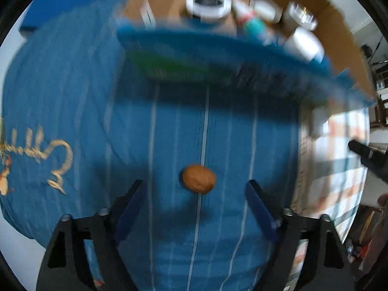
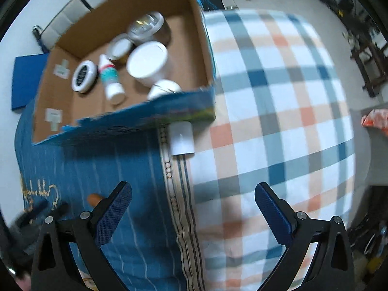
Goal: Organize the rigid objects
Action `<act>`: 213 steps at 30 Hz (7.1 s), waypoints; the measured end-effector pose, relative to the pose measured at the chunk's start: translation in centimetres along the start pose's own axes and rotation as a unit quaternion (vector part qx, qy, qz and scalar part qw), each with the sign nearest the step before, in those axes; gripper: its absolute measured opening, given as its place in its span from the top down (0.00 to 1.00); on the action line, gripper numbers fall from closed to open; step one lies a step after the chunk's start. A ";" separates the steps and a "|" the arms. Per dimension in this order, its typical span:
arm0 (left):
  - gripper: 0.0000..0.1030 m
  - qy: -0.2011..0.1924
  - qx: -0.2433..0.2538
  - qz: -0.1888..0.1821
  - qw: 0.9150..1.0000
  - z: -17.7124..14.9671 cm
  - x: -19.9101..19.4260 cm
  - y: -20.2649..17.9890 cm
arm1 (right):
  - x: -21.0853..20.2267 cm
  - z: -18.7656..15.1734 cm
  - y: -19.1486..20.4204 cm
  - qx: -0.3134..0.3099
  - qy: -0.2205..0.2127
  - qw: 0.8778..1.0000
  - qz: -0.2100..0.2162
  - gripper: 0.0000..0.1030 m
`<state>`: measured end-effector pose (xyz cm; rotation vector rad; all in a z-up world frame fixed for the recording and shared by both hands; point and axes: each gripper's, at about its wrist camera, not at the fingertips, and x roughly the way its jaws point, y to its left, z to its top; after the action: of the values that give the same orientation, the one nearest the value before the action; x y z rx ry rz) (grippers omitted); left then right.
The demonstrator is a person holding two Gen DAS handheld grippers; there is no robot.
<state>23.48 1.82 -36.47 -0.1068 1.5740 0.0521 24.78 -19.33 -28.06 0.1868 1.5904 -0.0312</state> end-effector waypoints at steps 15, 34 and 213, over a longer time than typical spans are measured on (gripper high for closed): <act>0.48 0.019 0.010 0.034 0.999 0.3 6.5 -2.3 | 9.0 2.8 2.1 0.011 0.016 1.000 -0.023 0.49; 0.64 -0.002 0.034 0.008 0.999 -2.6 2.2 -6.3 | 8.6 -5.7 1.6 -0.050 0.050 0.996 -0.045 0.66; 0.04 -0.317 0.036 -0.015 0.948 -10.4 -36.4 -3.2 | -34.6 -11.6 5.5 -0.076 -0.252 0.964 -0.032 0.00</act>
<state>13.56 -1.15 0.05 -0.0487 0.9290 0.0040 14.60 -15.82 7.23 0.0031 1.0838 -0.0051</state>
